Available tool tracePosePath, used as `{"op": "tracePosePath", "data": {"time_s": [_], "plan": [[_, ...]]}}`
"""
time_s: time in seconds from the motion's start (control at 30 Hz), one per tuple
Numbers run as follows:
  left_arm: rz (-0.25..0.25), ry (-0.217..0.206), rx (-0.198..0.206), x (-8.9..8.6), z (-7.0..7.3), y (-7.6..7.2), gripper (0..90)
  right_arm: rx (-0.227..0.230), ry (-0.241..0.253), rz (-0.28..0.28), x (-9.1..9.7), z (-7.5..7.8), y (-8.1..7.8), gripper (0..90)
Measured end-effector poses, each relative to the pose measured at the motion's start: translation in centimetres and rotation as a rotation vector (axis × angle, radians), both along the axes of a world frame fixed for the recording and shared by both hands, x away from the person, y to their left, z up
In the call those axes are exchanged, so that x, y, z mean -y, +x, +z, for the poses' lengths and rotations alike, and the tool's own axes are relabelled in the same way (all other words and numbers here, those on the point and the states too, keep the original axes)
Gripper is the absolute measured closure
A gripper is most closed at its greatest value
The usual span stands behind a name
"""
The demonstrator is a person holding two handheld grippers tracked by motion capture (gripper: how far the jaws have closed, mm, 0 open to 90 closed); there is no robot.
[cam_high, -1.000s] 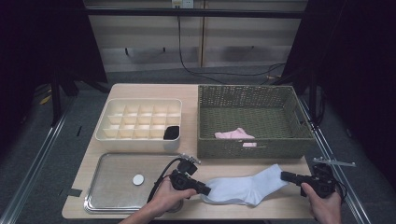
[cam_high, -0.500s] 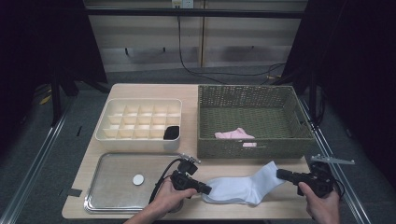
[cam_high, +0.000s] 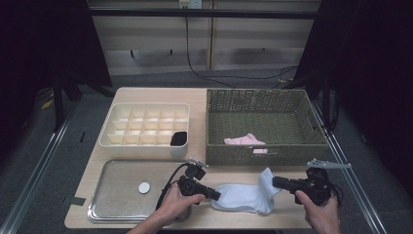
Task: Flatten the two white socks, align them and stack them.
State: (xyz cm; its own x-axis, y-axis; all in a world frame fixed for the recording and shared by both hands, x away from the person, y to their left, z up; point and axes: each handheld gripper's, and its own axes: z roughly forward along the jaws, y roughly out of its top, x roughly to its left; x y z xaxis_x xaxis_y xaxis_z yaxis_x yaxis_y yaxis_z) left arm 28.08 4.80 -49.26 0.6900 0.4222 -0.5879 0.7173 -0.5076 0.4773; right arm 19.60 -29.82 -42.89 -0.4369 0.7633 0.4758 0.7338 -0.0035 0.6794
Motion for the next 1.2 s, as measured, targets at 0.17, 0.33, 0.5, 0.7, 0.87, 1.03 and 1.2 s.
{"op": "tracePosePath", "data": {"time_s": [0.17, 0.33, 0.5, 0.7, 0.87, 1.03, 1.2], "plan": [[-0.005, -0.003, -0.008, -0.1, 0.0, 0.2, 79.0, 0.003, 0.006, 0.017, -0.9, 0.1, 0.3, 82.9], [0.005, -0.013, -0.014, -0.1, 0.2, 0.2, 78.9, -0.007, -0.004, 0.051, -2.3, -0.1, 0.8, 82.8], [0.015, -0.034, -0.035, -0.1, 0.3, 0.2, 78.9, -0.011, -0.007, 0.063, -2.9, -0.3, 0.9, 82.8], [-0.004, -0.023, -0.025, 0.1, 0.2, 0.1, 78.9, 0.002, 0.000, 0.076, -3.8, 0.2, 1.0, 82.8], [-0.010, -0.015, -0.022, 0.2, 0.0, 0.0, 78.9, -0.001, 0.005, 0.103, -5.1, -0.2, 1.3, 82.8], [-0.007, -0.010, -0.026, 0.3, -0.2, 0.0, 78.9, -0.027, -0.011, 0.136, -6.3, -0.9, 1.7, 82.8], [0.001, -0.004, -0.026, 0.5, -0.3, -0.2, 78.9, -0.039, -0.034, 0.169, -8.0, -1.4, 2.3, 82.7]]}}
